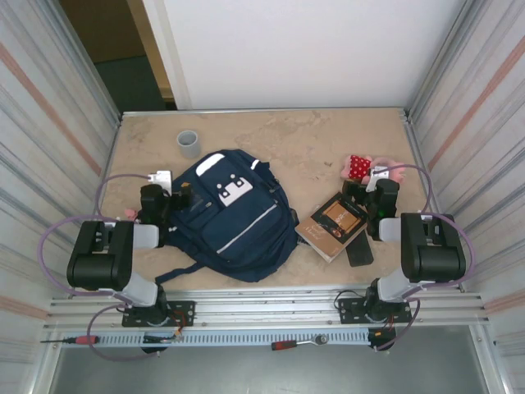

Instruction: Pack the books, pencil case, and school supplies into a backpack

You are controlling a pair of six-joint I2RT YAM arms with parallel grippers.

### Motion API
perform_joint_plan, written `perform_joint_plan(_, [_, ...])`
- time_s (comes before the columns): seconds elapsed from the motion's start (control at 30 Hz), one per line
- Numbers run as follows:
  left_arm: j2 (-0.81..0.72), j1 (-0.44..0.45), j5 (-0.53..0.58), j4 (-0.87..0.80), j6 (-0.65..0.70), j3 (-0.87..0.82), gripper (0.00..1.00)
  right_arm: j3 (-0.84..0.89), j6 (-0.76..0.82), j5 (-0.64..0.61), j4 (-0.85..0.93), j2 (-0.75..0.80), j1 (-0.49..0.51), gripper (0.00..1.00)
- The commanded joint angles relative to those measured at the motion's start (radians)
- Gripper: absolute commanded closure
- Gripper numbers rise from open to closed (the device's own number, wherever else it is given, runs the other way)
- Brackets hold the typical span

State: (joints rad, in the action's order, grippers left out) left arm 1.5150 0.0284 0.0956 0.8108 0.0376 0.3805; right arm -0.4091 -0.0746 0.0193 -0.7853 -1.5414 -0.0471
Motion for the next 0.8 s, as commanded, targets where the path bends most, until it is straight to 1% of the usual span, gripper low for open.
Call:
perform_joint_plan(0.0, [-0.004,0.004,-0.009,0.006,0.001,0.017,0.01,0.001,-0.013,-0.004,-0.016,-0.001,-0.003,0.01])
perform_joint_plan(0.4, [0.000,0.005,-0.009,0.003,0.000,0.020,0.01,-0.003,-0.014,0.002,-0.014,-0.002,-0.005,0.01])
perform_joint_plan(0.77, [0.002,-0.010,-0.031,-0.003,-0.007,0.024,0.01,-0.001,-0.016,0.007,-0.013,-0.002,-0.008,0.01])
